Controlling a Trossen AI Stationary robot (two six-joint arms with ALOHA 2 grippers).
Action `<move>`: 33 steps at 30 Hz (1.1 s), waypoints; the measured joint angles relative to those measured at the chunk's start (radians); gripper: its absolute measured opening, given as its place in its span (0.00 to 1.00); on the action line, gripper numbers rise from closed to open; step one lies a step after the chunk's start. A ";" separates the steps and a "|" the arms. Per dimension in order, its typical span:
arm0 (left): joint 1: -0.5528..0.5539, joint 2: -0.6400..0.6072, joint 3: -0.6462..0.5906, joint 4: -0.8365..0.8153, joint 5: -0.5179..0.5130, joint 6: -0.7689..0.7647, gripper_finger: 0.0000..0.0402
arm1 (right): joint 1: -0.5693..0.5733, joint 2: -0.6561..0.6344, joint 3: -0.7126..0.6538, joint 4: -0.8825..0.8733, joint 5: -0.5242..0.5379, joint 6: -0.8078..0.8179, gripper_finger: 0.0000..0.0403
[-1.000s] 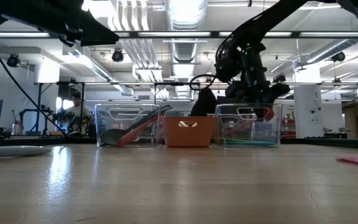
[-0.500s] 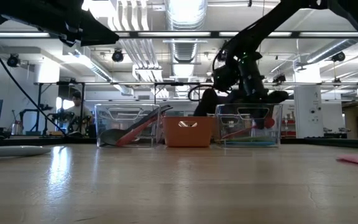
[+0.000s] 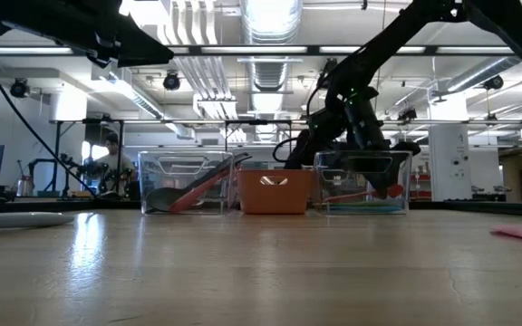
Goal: Pick & Place Kitchen Items
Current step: Put the red spatula into the right transparent bin, then put the gray serving spoon into the left transparent bin
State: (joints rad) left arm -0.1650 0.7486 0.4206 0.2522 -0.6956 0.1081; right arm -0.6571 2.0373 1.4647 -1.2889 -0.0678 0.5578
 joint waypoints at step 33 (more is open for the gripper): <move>0.000 0.000 0.000 0.000 0.000 0.001 0.43 | 0.014 -0.116 0.048 0.016 -0.036 -0.091 0.50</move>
State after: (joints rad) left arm -0.1646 0.7486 0.4206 0.2520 -0.6960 0.1093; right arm -0.6427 1.9216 1.5131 -1.2732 -0.1037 0.4667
